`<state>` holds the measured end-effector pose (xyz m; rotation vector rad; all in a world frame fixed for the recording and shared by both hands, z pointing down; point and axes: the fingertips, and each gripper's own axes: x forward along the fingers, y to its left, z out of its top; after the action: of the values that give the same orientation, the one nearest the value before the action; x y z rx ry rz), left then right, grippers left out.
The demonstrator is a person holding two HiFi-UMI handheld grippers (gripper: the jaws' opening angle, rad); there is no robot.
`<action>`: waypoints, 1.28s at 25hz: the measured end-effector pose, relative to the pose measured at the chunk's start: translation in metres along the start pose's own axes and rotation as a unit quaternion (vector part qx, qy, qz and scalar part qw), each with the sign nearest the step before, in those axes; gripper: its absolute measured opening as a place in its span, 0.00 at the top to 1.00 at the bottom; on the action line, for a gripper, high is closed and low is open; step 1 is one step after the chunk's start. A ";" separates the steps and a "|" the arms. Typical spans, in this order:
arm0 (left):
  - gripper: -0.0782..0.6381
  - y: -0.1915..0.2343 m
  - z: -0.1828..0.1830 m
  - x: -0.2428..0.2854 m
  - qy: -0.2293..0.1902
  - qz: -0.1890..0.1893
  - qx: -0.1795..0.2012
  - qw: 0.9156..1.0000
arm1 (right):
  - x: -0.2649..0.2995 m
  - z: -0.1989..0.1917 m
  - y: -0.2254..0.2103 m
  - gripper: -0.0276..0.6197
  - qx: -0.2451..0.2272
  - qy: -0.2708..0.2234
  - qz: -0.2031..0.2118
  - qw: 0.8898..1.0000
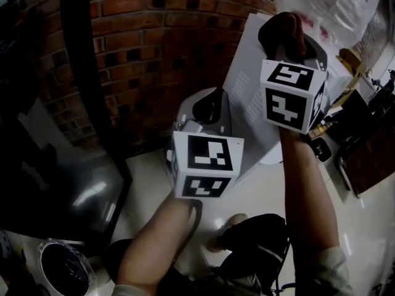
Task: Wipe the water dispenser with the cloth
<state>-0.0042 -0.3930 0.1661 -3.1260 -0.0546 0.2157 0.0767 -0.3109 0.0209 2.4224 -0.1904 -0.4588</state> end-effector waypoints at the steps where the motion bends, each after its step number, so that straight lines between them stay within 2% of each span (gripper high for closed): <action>1: 0.89 0.004 -0.001 0.001 0.002 0.003 0.000 1.000 | 0.000 -0.005 0.003 0.80 -0.006 0.006 0.000 1.000; 11: 0.89 0.021 -0.016 0.000 0.018 0.002 0.018 1.000 | -0.014 -0.070 0.050 0.80 -0.005 0.063 0.013 0.998; 17: 0.89 0.034 -0.050 0.002 0.033 0.014 0.038 0.999 | -0.029 -0.131 0.101 0.80 0.005 0.111 0.051 0.992; 21: 0.89 0.064 -0.101 -0.006 0.067 0.047 0.030 0.996 | -0.046 -0.184 0.145 0.80 0.007 0.152 0.078 0.985; 24: 0.89 0.077 -0.143 -0.017 0.099 0.058 0.043 0.992 | -0.058 -0.223 0.177 0.80 0.009 0.179 0.098 0.979; 29: 0.89 0.077 -0.213 -0.028 0.155 0.050 0.076 0.984 | -0.082 -0.289 0.230 0.80 -0.008 0.216 0.137 0.967; 32: 0.89 0.067 -0.251 -0.035 0.181 0.030 0.072 0.980 | -0.097 -0.329 0.263 0.80 -0.021 0.241 0.158 0.957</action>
<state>-0.0018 -0.4630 0.4186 -2.9683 0.0551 -0.3359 0.1037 -0.2988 0.4515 2.3246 -0.3394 0.2706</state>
